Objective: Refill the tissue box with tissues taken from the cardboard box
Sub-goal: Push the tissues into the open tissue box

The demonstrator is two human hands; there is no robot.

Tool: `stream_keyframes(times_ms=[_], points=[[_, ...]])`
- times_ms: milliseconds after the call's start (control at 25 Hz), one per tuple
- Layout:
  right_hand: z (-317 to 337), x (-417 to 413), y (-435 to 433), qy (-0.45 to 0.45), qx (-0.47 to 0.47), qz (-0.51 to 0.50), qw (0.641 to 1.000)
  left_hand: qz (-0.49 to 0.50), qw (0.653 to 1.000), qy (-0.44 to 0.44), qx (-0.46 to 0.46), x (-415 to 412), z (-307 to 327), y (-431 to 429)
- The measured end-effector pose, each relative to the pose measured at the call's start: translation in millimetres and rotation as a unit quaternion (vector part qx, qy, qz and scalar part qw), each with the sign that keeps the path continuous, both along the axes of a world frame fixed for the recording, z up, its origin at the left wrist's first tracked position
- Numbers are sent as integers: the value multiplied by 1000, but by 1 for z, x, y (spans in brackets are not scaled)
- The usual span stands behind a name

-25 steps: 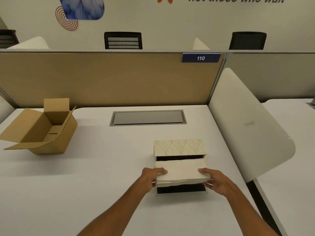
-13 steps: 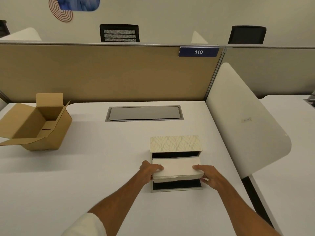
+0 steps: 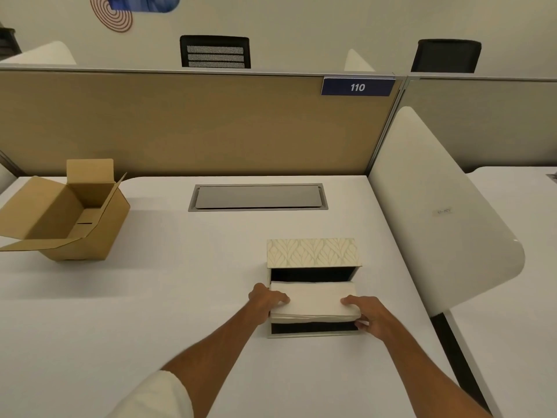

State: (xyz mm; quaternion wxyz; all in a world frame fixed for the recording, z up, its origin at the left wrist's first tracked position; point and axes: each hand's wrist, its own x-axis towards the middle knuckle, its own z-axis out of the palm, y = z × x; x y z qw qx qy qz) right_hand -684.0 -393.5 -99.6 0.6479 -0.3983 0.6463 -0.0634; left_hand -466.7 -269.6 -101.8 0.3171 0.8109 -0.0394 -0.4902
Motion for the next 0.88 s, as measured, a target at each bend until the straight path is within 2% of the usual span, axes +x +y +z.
stream_keyframes(times_ms=[600,880], points=[[-3,-1,-3,10,-10,7,1000,-13,1000,2,-4,-4,5,-3],[1,7,-7,16,-55,-14,998,9,1000,6,-7,-8,10,-2]])
